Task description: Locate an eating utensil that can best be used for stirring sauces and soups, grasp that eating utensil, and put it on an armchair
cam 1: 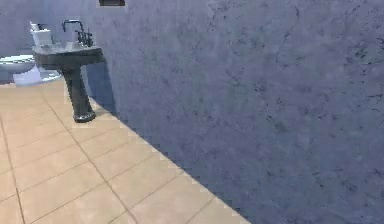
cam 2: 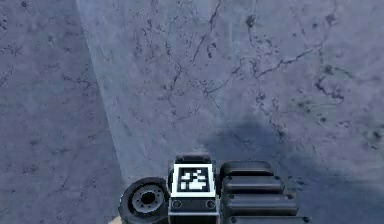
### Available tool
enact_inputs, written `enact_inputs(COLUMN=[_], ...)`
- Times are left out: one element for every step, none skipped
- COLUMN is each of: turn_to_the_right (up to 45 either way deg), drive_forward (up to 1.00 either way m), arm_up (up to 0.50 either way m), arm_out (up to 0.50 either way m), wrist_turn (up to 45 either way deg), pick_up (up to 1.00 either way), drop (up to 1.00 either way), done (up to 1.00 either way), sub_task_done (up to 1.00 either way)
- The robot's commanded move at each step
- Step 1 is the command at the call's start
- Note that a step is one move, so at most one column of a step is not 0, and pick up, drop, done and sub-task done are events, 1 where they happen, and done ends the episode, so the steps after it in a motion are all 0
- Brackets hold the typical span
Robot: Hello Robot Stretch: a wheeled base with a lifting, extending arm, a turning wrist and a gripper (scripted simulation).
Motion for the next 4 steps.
enact_inputs(turn_to_the_right=[-42.0,0.0,-45.0,-24.0], drive_forward=[0.0,0.15,0.0,0.0], arm_up=[0.0,0.0,0.0,0.0], arm_out=[0.0,0.0,0.0,0.0], wrist_turn=[0.0,0.0,0.0,0.0], pick_up=[0.0,0.0,0.0,0.0], drop=[0.0,0.0,0.0,0.0], done=[0.0,0.0,0.0,0.0], sub_task_done=[0.0,0.0,0.0,0.0])
